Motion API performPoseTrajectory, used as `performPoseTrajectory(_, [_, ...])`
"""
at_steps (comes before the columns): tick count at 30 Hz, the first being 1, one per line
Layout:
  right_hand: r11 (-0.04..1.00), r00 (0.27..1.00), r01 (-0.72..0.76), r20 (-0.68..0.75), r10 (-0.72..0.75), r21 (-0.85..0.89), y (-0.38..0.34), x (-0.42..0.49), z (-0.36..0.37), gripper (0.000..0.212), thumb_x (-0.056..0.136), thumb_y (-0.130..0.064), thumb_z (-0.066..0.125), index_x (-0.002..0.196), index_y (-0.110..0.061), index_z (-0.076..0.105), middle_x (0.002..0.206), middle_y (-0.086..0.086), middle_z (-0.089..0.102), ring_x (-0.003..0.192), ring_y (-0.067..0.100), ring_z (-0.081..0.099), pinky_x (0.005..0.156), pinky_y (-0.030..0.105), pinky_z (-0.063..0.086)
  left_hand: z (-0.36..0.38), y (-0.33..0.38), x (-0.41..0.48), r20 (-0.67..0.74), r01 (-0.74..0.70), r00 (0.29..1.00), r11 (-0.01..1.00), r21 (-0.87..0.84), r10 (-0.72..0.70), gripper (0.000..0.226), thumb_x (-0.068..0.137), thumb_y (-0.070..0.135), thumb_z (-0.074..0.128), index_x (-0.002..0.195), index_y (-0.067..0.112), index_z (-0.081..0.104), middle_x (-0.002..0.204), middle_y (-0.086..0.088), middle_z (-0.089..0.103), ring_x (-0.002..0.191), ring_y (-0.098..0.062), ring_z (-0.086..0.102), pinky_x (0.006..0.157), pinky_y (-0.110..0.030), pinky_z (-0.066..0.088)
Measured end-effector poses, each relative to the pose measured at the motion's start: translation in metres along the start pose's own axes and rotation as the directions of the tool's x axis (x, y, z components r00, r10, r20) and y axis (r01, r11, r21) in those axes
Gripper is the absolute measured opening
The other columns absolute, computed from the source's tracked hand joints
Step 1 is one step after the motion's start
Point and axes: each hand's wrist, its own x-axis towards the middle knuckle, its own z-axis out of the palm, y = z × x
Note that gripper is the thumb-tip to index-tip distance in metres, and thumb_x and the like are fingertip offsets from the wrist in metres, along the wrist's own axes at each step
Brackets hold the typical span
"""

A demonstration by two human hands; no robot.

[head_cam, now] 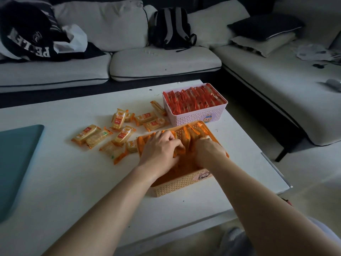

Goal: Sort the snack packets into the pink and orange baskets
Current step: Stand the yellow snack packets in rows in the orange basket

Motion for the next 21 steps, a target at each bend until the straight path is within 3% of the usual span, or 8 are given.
performPoseTrajectory(3, [0.998,0.998,0.067,0.021,-0.067,-0.022,0.006,-0.006,-0.018,0.037,0.093,-0.039,0.057,0.118,-0.012,0.060,0.099,0.003,0.061,0.085,0.022,0.063,0.061,0.027,0.050,0.000,-0.001,0.000,0.017,0.007,1.000,1.000,-0.007,-0.007,0.031,0.089,0.040,0.071,0.120,0.034,0.069,0.120,0.005,0.055,0.123,-0.020,0.045,0.100,-0.036,0.045])
performPoseTrajectory(6, [0.991,0.997,0.070,0.029,-0.074,0.117,0.019,-0.021,-0.038,0.030,0.098,-0.043,0.055,0.116,-0.020,0.048,0.099,0.003,0.060,0.082,0.020,0.062,0.064,0.026,0.052,-0.001,-0.001,0.001,0.018,0.015,1.000,1.000,-0.022,-0.015,0.031,0.088,0.043,0.070,0.117,0.033,0.070,0.120,0.005,0.054,0.123,-0.020,0.045,0.099,-0.036,0.044])
performPoseTrajectory(10, [0.985,0.999,0.029,-0.049,-0.020,0.173,0.027,-0.018,-0.036,0.029,0.100,-0.042,0.054,0.111,-0.017,0.062,0.093,0.003,0.068,0.072,0.016,0.068,0.060,0.024,0.057,0.001,-0.002,0.000,0.011,0.021,1.000,0.999,-0.042,-0.021,0.028,0.086,0.043,0.073,0.112,0.033,0.071,0.117,0.006,0.054,0.123,-0.019,0.045,0.099,-0.036,0.044])
performPoseTrajectory(14, [0.974,0.996,0.022,-0.086,-0.002,0.224,0.018,-0.010,-0.025,0.026,0.097,-0.029,0.058,0.077,-0.012,0.056,0.077,0.004,0.060,0.060,0.014,0.057,0.044,0.020,0.039,0.002,-0.002,0.001,0.022,0.040,0.999,0.997,-0.061,-0.039,0.028,0.083,0.042,0.075,0.110,0.034,0.071,0.115,0.007,0.053,0.120,-0.017,0.045,0.097,-0.032,0.041])
performPoseTrajectory(16, [0.950,0.997,0.014,-0.082,0.012,0.311,0.013,-0.007,-0.021,0.028,0.094,-0.028,0.060,0.071,-0.014,0.052,0.071,0.003,0.057,0.056,0.013,0.053,0.040,0.019,0.034,0.002,-0.002,0.001,0.028,0.056,0.998,0.995,-0.082,-0.054,0.031,0.081,0.048,0.075,0.109,0.036,0.072,0.115,0.009,0.053,0.119,-0.015,0.045,0.094,-0.029,0.039])
performPoseTrajectory(18, [0.915,0.999,0.006,-0.045,0.013,0.402,0.008,-0.007,-0.019,0.027,0.092,-0.031,0.064,0.073,-0.013,0.057,0.071,0.003,0.060,0.058,0.013,0.057,0.042,0.019,0.040,0.002,0.000,0.002,0.024,0.078,0.997,0.993,-0.086,-0.076,0.035,0.078,0.054,0.074,0.108,0.036,0.072,0.114,0.009,0.054,0.117,-0.014,0.044,0.090,-0.027,0.036])
performPoseTrajectory(21, [0.881,0.997,0.000,0.071,-0.038,0.473,0.008,-0.010,-0.023,0.019,0.084,-0.026,0.073,0.090,-0.008,0.072,0.083,0.008,0.072,0.073,0.020,0.070,0.065,0.029,0.060,0.005,0.005,0.005,-0.028,0.077,0.997,0.997,-0.015,-0.077,0.038,0.075,0.050,0.075,0.107,0.032,0.068,0.112,0.006,0.054,0.113,-0.019,0.047,0.088,-0.031,0.041])
